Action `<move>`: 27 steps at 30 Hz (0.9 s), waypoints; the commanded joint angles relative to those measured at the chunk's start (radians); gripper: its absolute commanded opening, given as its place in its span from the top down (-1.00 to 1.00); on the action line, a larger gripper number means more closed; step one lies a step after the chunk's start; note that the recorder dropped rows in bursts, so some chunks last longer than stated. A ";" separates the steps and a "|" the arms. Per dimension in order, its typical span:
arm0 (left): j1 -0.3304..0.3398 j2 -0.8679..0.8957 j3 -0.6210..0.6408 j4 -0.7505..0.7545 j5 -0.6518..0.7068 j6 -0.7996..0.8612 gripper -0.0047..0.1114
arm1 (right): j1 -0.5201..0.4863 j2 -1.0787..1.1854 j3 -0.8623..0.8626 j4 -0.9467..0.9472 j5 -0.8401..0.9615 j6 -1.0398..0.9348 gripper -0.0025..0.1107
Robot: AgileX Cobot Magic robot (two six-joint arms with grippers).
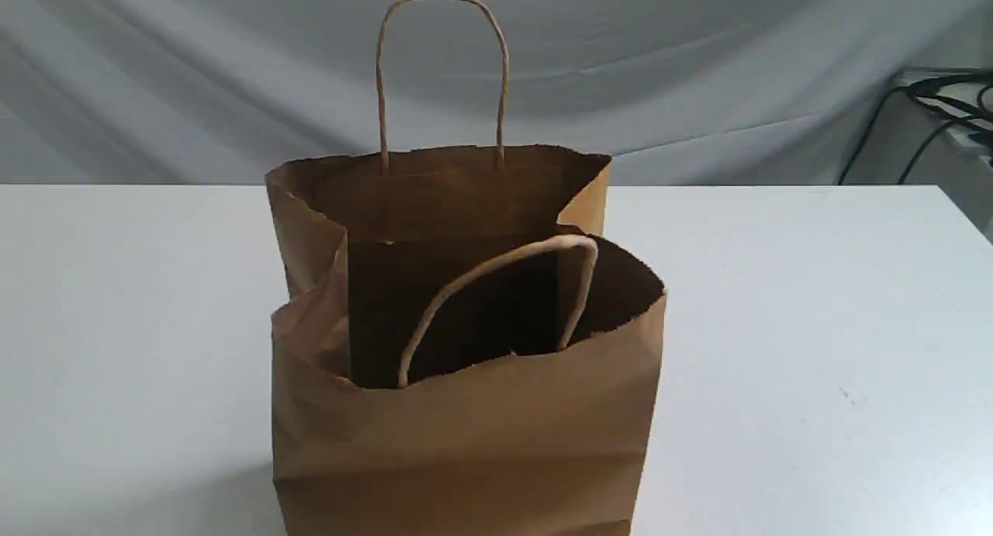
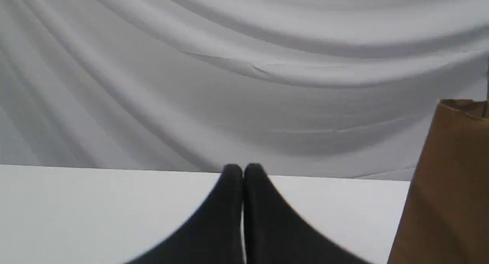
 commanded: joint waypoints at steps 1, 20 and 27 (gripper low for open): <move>0.001 -0.039 0.040 0.035 -0.024 -0.002 0.92 | -0.005 -0.006 0.003 0.007 0.001 0.001 0.96; 0.091 -0.306 0.063 0.029 0.272 0.084 0.92 | -0.005 -0.006 0.003 0.007 0.001 0.001 0.96; 0.164 -0.306 0.063 0.002 0.267 0.083 0.92 | -0.005 -0.006 0.003 0.007 0.001 0.001 0.96</move>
